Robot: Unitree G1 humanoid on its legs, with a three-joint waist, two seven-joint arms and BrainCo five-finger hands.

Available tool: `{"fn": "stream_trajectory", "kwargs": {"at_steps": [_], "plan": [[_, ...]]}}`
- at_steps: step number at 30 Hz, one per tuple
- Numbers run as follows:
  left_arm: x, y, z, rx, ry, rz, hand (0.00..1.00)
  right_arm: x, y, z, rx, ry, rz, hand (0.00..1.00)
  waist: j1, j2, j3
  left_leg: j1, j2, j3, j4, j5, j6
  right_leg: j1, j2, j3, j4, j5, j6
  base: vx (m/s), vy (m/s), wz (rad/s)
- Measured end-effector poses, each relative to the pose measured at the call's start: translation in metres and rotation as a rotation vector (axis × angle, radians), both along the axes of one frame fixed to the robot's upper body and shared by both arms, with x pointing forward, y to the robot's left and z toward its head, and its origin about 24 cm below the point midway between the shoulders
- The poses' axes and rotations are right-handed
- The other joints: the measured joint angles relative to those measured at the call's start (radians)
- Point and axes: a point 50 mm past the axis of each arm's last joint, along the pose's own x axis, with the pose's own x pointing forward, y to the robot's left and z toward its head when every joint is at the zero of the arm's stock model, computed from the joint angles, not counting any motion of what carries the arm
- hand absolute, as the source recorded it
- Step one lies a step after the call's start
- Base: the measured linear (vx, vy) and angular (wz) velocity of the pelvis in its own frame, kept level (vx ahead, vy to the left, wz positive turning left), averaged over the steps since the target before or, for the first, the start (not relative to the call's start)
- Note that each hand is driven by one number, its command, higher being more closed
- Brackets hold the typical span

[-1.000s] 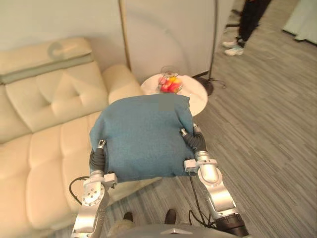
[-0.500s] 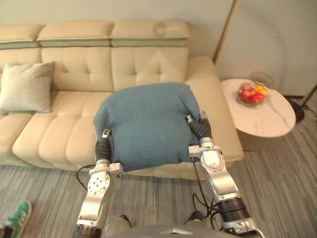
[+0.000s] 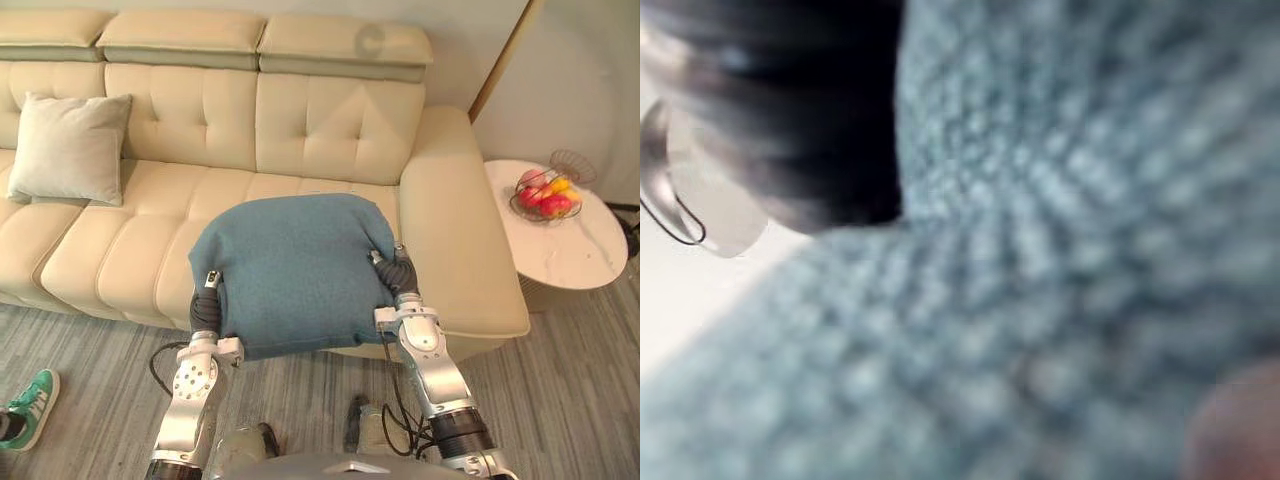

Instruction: Pick up cushions and gather them together orderly.

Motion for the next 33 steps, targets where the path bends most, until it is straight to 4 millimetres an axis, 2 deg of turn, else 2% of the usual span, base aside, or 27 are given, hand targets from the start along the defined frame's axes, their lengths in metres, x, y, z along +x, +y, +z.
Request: {"fn": "stream_trajectory", "kwargs": {"at_steps": [1, 2, 4, 5, 6, 7, 8, 9, 10, 12, 13, 14, 15, 16, 17, 18, 19, 21, 24, 27, 30, 33], "plan": [[0.000, -0.006, -0.001, -0.006, 0.004, -0.025, 1.00, -0.004, -0.007, -0.005, -0.013, 0.020, -0.016, 1.00, -0.022, 0.016, -0.001, 0.013, -0.002, -0.052, 0.005, -0.008, -0.036, 0.038, 0.026, 0.030, -0.015, 0.070, -0.002, 0.35, -0.154, 0.68], [-0.001, -0.012, -0.001, -0.010, 0.004, -0.048, 1.00, -0.007, -0.013, -0.007, -0.018, 0.027, -0.025, 1.00, -0.009, 0.034, -0.008, 0.023, 0.011, -0.079, -0.005, 0.001, -0.056, 0.043, 0.034, 0.018, 0.006, 0.054, -0.013, 0.37, -0.147, 0.60], [0.000, -0.019, 0.000, -0.012, 0.000, -0.084, 1.00, -0.013, -0.022, -0.006, -0.025, 0.026, -0.047, 1.00, -0.022, 0.057, -0.023, 0.035, 0.018, -0.121, -0.044, 0.027, -0.095, 0.062, 0.031, -0.031, 0.015, 0.012, -0.018, 0.31, -0.106, 0.51], [0.000, -0.023, 0.000, -0.014, -0.003, -0.105, 1.00, -0.017, -0.027, -0.006, -0.024, 0.024, -0.067, 1.00, -0.026, 0.062, -0.026, 0.035, 0.028, -0.125, -0.035, 0.040, -0.118, 0.088, 0.034, -0.053, -0.003, 0.000, -0.019, 0.33, -0.134, 0.76], [0.000, -0.026, 0.000, -0.019, -0.004, -0.119, 1.00, -0.022, -0.031, -0.005, -0.029, 0.021, -0.078, 1.00, -0.032, 0.062, -0.026, 0.013, 0.050, -0.113, 0.043, 0.056, -0.143, 0.140, 0.043, -0.083, -0.045, -0.003, -0.020, 0.32, -0.130, 0.52], [0.000, -0.027, 0.000, -0.022, -0.002, -0.122, 1.00, -0.025, -0.032, -0.005, -0.031, 0.020, -0.080, 1.00, -0.032, 0.062, -0.026, 0.001, 0.064, -0.097, 0.089, 0.062, -0.140, 0.164, 0.050, -0.089, -0.061, -0.003, -0.020, 0.28, -0.117, 0.36], [-0.001, -0.027, -0.001, -0.023, 0.002, -0.124, 1.00, -0.031, -0.032, -0.002, -0.027, 0.009, -0.084, 1.00, -0.029, 0.061, -0.025, -0.041, 0.104, -0.056, 0.245, 0.088, -0.108, 0.228, 0.070, -0.093, -0.108, -0.003, -0.020, 0.20, -0.068, 0.04], [-0.002, -0.026, -0.002, -0.023, 0.005, -0.123, 1.00, -0.034, -0.031, 0.001, -0.023, -0.004, -0.084, 1.00, -0.018, 0.056, -0.024, -0.085, 0.134, -0.041, 0.356, 0.095, -0.093, 0.267, 0.073, -0.082, -0.143, -0.003, -0.019, 0.20, -0.029, -0.18], [-0.002, -0.027, -0.002, -0.026, 0.005, -0.127, 1.00, -0.035, -0.032, 0.004, -0.022, -0.017, -0.087, 1.00, -0.008, 0.054, -0.024, -0.105, 0.146, -0.035, 0.381, 0.064, -0.081, 0.278, 0.072, -0.065, -0.157, -0.002, -0.018, 0.14, 0.043, -0.39], [-0.002, -0.028, -0.001, -0.033, 0.001, -0.124, 1.00, -0.035, -0.032, 0.009, -0.020, -0.047, -0.086, 1.00, 0.001, 0.058, -0.028, -0.134, 0.151, -0.046, 0.302, 0.021, -0.051, 0.278, 0.067, -0.026, -0.177, 0.007, -0.004, 0.11, 0.149, -0.59], [-0.001, -0.028, -0.001, -0.036, 0.000, -0.121, 1.00, -0.035, -0.032, 0.009, -0.018, -0.049, -0.087, 1.00, 0.006, 0.057, -0.027, -0.132, 0.127, -0.086, 0.170, 0.017, -0.056, 0.278, 0.055, 0.019, -0.190, 0.019, 0.014, 0.10, 0.160, -0.62], [-0.001, -0.028, -0.001, -0.036, 0.001, -0.121, 1.00, -0.035, -0.032, 0.009, -0.019, -0.049, -0.087, 1.00, 0.010, 0.056, -0.026, -0.130, 0.111, -0.113, 0.118, 0.019, -0.058, 0.278, 0.048, 0.030, -0.194, 0.023, 0.021, 0.10, 0.233, -0.69], [-0.002, -0.028, -0.002, -0.037, 0.003, -0.120, 1.00, -0.035, -0.032, 0.009, -0.019, -0.048, -0.087, 1.00, 0.017, 0.057, -0.027, -0.124, 0.087, -0.165, 0.025, 0.035, -0.074, 0.277, 0.039, 0.058, -0.201, 0.031, 0.035, 0.08, 0.330, -0.96], [-0.004, -0.028, -0.003, -0.037, 0.011, -0.115, 1.00, -0.035, -0.031, 0.008, -0.020, -0.043, -0.084, 1.00, 0.032, 0.083, -0.038, -0.084, 0.074, -0.252, -0.138, 0.130, -0.089, 0.275, 0.052, 0.115, -0.207, 0.037, 0.075, 0.13, 0.476, -1.28], [-0.007, -0.024, -0.007, -0.026, 0.028, -0.107, 1.00, -0.038, -0.028, 0.001, -0.003, -0.015, -0.084, 1.00, 0.040, 0.067, -0.044, -0.066, 0.065, -0.250, -0.134, 0.220, -0.128, 0.287, 0.052, 0.162, -0.226, 0.047, 0.098, 0.13, 0.419, -1.09], [-0.009, -0.023, -0.008, -0.020, 0.032, -0.105, 1.00, -0.041, -0.026, -0.002, 0.013, -0.003, -0.088, 1.00, 0.033, 0.046, -0.050, -0.057, 0.054, -0.241, -0.137, 0.216, -0.122, 0.291, 0.040, 0.166, -0.239, 0.054, 0.095, 0.14, 0.333, -0.62], [-0.011, -0.019, -0.007, -0.001, 0.031, -0.107, 1.00, -0.044, -0.021, -0.005, 0.047, 0.010, -0.096, 1.00, 0.026, -0.003, -0.056, -0.048, 0.023, -0.209, -0.139, 0.209, -0.110, 0.291, 0.003, 0.184, -0.249, 0.054, 0.109, 0.11, 0.265, -0.27], [-0.017, -0.016, -0.012, 0.003, 0.055, -0.101, 1.00, -0.047, -0.019, -0.008, 0.052, 0.026, -0.088, 1.00, 0.030, -0.033, -0.071, -0.011, -0.010, -0.160, -0.163, 0.200, -0.092, 0.290, -0.033, 0.223, -0.247, 0.054, 0.110, 0.06, 0.220, -0.43], [-0.022, -0.015, -0.010, -0.002, 0.054, -0.096, 1.00, -0.048, -0.018, -0.009, 0.049, 0.030, -0.073, 1.00, 0.033, -0.032, -0.078, 0.025, -0.031, -0.111, -0.200, 0.186, -0.086, 0.266, -0.051, 0.282, -0.235, 0.040, 0.127, -0.03, 0.099, -0.53], [-0.023, -0.014, -0.011, -0.003, 0.056, -0.090, 1.00, -0.047, -0.017, -0.009, 0.048, 0.031, -0.063, 1.00, 0.039, -0.022, -0.091, 0.024, -0.024, -0.041, -0.209, 0.190, -0.083, 0.200, -0.038, 0.360, -0.237, 0.053, 0.133, 0.00, 0.016, -0.79], [-0.026, -0.005, -0.011, 0.002, 0.059, -0.057, 1.00, -0.038, -0.008, -0.019, 0.042, 0.069, -0.022, 1.00, 0.021, -0.022, -0.093, 0.016, -0.005, 0.038, -0.205, 0.177, -0.087, 0.153, -0.011, 0.452, -0.292, 0.138, 0.134, 0.02, -0.027, -0.98], [-0.025, -0.006, -0.011, -0.005, 0.055, -0.064, 1.00, -0.040, -0.009, -0.029, 0.035, 0.113, -0.027, 1.00, 0.008, -0.022, -0.093, 0.006, -0.005, 0.039, -0.205, 0.165, -0.085, 0.137, -0.009, 0.453, -0.321, 0.167, 0.128, -0.01, -0.030, -0.44]]}}
